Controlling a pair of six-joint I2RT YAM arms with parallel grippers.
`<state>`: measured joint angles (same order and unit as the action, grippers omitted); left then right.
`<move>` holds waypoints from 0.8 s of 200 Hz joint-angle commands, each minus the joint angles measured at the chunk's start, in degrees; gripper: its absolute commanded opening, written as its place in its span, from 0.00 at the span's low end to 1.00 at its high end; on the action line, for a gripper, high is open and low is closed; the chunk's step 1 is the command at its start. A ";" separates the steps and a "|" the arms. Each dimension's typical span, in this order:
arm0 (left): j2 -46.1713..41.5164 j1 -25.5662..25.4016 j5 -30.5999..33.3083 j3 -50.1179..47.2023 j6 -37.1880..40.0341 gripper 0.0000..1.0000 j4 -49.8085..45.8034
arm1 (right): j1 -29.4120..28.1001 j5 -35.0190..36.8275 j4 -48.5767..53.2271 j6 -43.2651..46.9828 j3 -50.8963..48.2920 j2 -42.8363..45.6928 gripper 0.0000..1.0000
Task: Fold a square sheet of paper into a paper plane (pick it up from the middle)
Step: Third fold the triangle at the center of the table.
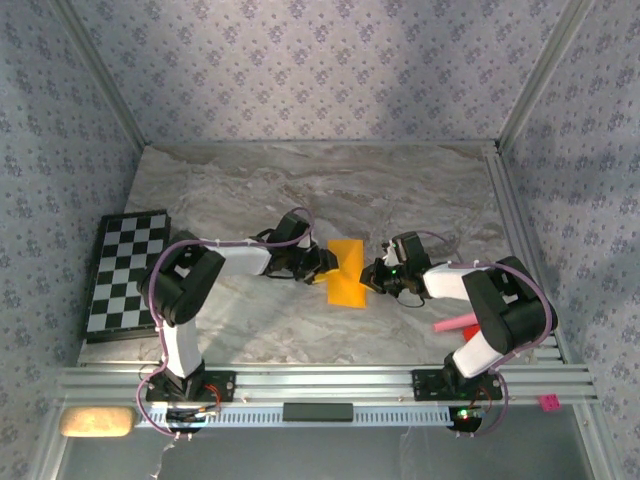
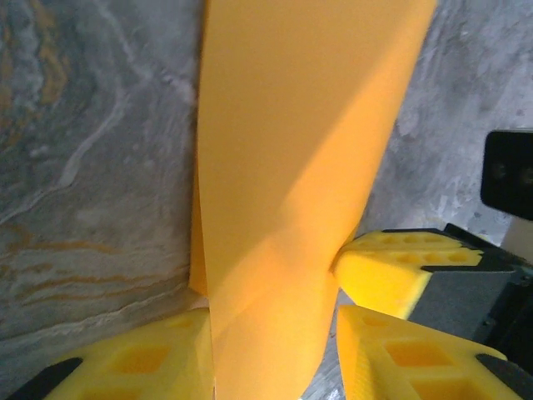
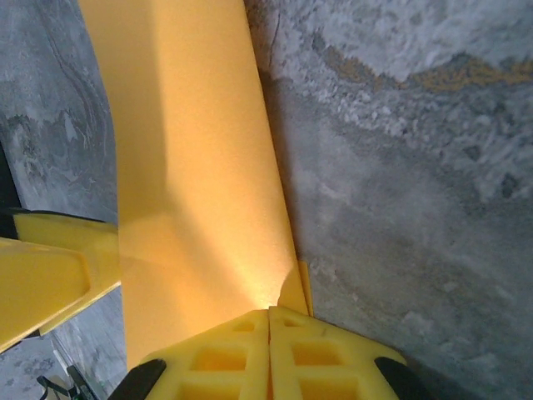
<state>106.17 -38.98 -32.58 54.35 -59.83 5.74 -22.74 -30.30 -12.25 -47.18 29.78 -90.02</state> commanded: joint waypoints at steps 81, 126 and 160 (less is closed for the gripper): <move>-0.02 0.57 1.65 0.70 0.01 0.26 -3.87 | 0.38 3.04 4.14 -0.31 -2.04 -2.14 0.10; -0.52 0.66 2.03 0.93 -0.10 0.11 -5.56 | 0.30 2.17 3.55 -0.02 -1.85 -0.26 0.14; -1.61 0.66 2.37 0.64 -1.00 0.08 -6.62 | 0.37 3.25 6.00 1.56 -1.06 4.26 0.21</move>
<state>106.17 -38.61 -30.61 54.26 -60.14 1.26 -22.74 -30.37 -11.97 -47.11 29.71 -88.75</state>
